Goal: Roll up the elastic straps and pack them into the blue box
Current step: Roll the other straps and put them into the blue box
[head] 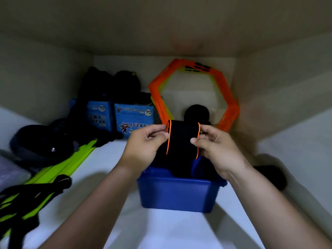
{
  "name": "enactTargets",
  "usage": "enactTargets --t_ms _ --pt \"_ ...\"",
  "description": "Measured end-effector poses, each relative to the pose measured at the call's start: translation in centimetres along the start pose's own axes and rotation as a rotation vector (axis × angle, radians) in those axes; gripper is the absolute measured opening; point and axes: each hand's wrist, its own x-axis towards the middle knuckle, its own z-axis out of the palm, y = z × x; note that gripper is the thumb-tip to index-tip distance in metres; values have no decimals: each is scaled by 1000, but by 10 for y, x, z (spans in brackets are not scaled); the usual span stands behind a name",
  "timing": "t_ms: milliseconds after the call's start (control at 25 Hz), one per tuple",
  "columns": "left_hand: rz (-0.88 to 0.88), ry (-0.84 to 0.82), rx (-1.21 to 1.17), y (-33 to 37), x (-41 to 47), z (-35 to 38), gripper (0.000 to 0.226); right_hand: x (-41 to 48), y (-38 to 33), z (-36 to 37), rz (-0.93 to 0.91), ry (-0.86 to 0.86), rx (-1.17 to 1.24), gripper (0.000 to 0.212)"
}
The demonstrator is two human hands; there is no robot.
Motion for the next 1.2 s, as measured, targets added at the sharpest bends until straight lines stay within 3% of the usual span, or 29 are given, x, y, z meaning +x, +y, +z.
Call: enactTargets --t_ms 160,320,560,680,880,1200 --pt "118 209 469 -26 0 -48 25 4 7 25 10 -31 51 38" --pt "-10 217 719 -55 -7 -56 39 4 13 38 17 -41 65 39" --pt "-209 208 590 -63 -19 -51 69 -1 14 41 39 -11 70 41" --pt "-285 215 462 -59 -36 -49 70 -4 17 42 43 -16 58 42" --pt "-203 284 255 -59 -82 -41 51 -20 26 44 76 -45 34 42" --pt "-95 324 214 -71 -113 -38 56 -33 61 55 265 -130 -184 30"
